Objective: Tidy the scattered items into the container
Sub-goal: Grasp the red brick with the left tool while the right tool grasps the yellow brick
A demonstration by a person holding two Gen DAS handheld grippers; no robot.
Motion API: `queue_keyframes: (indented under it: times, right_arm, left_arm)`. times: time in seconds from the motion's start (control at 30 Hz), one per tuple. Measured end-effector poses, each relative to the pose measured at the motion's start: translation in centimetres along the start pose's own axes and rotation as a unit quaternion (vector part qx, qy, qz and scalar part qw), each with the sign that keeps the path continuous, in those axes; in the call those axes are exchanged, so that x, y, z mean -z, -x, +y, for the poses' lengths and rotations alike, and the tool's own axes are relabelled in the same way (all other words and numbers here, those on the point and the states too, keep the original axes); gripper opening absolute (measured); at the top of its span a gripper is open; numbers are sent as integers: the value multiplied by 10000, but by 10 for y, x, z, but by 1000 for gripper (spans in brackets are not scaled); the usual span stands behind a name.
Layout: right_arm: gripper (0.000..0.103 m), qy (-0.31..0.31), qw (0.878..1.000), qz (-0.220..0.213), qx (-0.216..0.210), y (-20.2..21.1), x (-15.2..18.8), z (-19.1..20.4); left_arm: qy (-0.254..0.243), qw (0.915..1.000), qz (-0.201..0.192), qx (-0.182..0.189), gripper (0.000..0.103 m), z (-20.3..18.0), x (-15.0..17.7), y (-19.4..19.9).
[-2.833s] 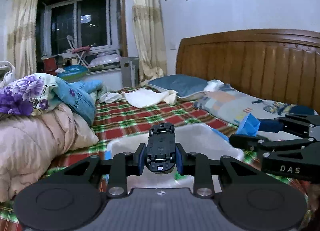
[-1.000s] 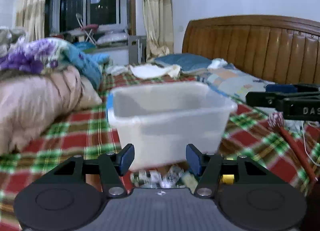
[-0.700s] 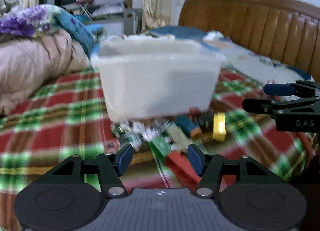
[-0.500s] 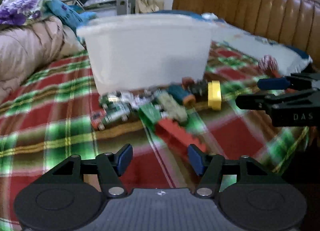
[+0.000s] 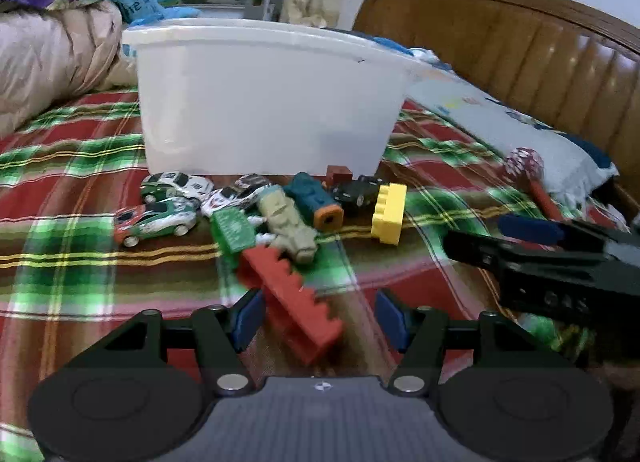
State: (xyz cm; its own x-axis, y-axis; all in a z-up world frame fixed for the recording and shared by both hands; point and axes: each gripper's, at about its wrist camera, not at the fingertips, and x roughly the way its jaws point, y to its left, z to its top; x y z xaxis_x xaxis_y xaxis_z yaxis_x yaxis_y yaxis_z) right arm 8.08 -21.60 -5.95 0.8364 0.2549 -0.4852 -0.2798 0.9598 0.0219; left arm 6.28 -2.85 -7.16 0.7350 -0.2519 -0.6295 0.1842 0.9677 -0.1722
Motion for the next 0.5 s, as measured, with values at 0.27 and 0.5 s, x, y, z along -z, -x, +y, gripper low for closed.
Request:
queue_keyframes:
  times: [0.27,0.5]
  right_arm:
    - [76,157,9991,144,-369,-17,-2,8]
    - [76,840,9959,72,-331,-47,-20,32]
  left_arm:
    - [-523,9974,191,-462,42,19,5,-6]
    - [-519,9972,243,-483,45,54,-3,-3]
